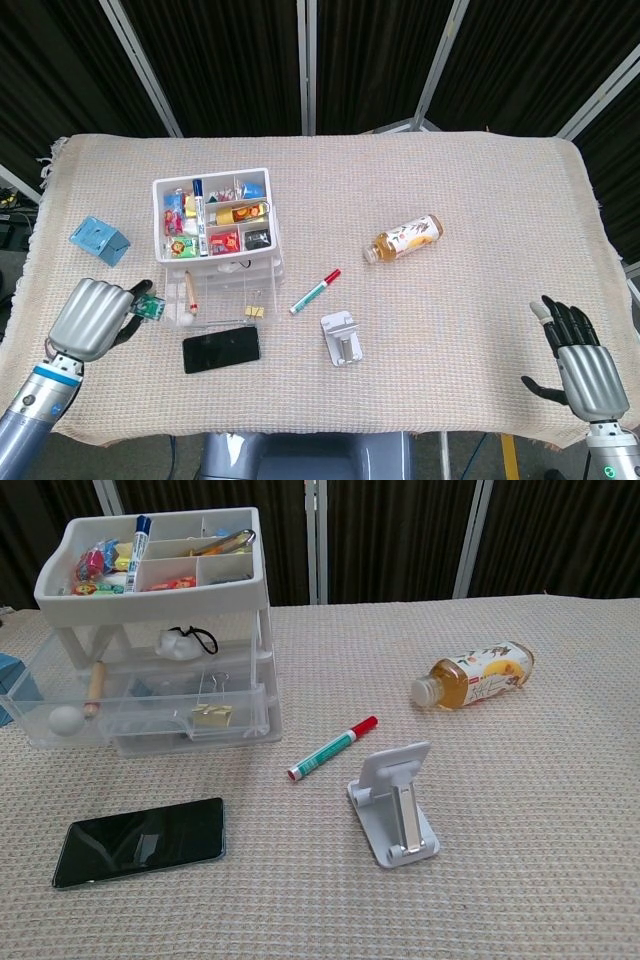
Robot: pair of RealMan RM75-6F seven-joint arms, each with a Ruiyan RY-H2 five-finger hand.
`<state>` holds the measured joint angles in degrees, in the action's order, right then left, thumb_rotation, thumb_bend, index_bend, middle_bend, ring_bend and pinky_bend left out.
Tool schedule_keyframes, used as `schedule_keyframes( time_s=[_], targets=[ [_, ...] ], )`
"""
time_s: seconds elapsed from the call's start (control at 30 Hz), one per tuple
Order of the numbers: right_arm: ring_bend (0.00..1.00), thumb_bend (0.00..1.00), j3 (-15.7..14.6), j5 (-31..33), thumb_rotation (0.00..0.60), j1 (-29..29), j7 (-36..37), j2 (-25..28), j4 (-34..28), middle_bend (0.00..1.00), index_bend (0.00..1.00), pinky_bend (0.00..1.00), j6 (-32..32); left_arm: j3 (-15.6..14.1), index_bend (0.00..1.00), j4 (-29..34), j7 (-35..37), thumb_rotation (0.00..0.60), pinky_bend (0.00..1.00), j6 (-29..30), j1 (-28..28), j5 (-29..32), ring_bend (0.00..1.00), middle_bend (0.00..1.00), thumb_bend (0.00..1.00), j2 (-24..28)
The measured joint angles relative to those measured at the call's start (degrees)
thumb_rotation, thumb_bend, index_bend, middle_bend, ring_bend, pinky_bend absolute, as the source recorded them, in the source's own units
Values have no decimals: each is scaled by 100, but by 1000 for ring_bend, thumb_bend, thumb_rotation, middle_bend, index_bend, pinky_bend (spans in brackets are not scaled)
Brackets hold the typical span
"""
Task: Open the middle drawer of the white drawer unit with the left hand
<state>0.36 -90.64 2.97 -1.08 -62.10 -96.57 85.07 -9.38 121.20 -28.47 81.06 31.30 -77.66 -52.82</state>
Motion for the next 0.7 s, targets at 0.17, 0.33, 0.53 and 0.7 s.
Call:
schedule_keyframes(
  time_s=[0.17,0.33,0.53,0.7],
  targets=[
    [0,0,-2,13,600,9,-54,-23,2,0,0,0,-30,-132,501,-835,613,600,835,6,-396,-317,957,996,462,-128],
    [0,0,-16,-32,600,-2,-64,-17,-23,0,0,0,9,-125,485,-1476,966,600,834,-132,-629,-332,957,996,460,-462],
    [0,0,-26,-30,600,-2,-78,-23,-14,0,0,0,-15,-27,448,-2151,1007,600,834,-351,-771,-158,957,981,454,-1044],
    [0,0,-32,-32,600,5,-117,-41,-12,0,0,0,-30,101,437,-2751,1072,600,834,-631,-840,48,955,966,454,-1611]
  ],
)
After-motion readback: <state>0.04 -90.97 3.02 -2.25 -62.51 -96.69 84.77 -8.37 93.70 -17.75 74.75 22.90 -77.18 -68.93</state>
